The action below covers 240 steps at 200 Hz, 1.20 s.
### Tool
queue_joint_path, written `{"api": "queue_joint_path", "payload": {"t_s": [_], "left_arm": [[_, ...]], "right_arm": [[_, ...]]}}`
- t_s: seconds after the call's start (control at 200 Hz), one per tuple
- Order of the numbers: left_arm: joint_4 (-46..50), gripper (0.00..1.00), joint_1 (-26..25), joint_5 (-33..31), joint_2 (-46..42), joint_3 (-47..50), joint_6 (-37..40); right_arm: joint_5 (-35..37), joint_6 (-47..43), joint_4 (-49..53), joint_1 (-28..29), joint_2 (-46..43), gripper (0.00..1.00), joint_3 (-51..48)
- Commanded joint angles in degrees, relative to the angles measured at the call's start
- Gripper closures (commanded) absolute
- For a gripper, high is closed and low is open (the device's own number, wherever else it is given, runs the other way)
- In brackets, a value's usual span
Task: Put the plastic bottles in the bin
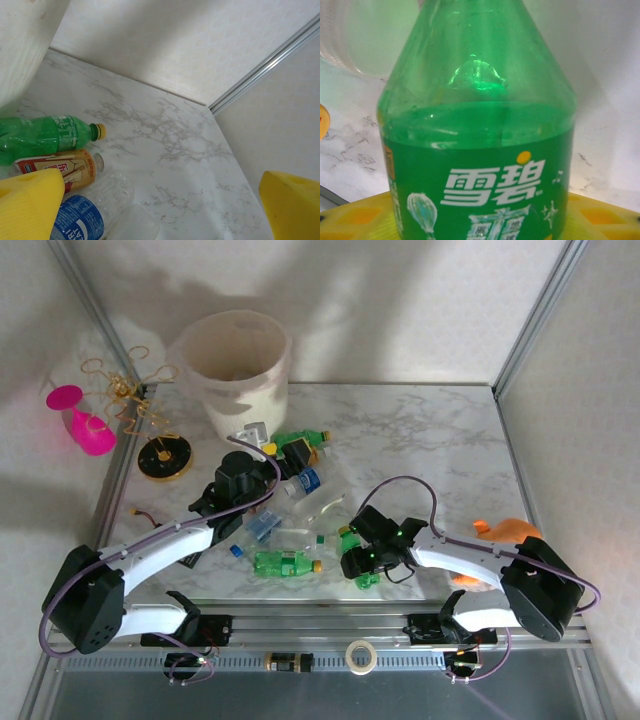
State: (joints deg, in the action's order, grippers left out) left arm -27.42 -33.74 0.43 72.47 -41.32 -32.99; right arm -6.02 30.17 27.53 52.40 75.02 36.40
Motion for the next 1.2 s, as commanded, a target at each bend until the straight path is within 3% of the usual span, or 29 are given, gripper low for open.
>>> {"api": "queue_joint_path", "payload": {"t_s": [0.0,0.06,0.315,0.556,0.976,1.197], "left_arm": [[-1.8,0.01,0.5,1.1,-0.2,0.9,-0.9],[-1.8,0.01,0.5,1.2,-0.2,0.9,-1.0],[-1.8,0.01,0.6,1.9,-1.4,0.7,-1.8],[-2.1,0.01,0.6,5.6,-3.3,-0.5,-2.2],[-7.9,0.02,0.3,15.7,-6.8,2.5,-3.7],[-9.1,0.03,-0.6,20.8,-6.1,1.8,-3.1]], "right_arm": [[0.5,-0.7,-1.3,0.6,0.4,0.41,-0.4],[1.1,-1.3,-1.5,0.5,-0.2,0.46,-0.2],[7.8,-5.0,-1.3,0.4,-6.3,0.49,4.6],[11.1,-9.6,-13.7,-1.2,-10.6,0.52,7.8],[7.8,-10.9,-43.3,-4.9,-11.9,0.51,4.0],[3.4,-12.4,-46.7,-4.9,-9.0,0.51,5.8]]}}
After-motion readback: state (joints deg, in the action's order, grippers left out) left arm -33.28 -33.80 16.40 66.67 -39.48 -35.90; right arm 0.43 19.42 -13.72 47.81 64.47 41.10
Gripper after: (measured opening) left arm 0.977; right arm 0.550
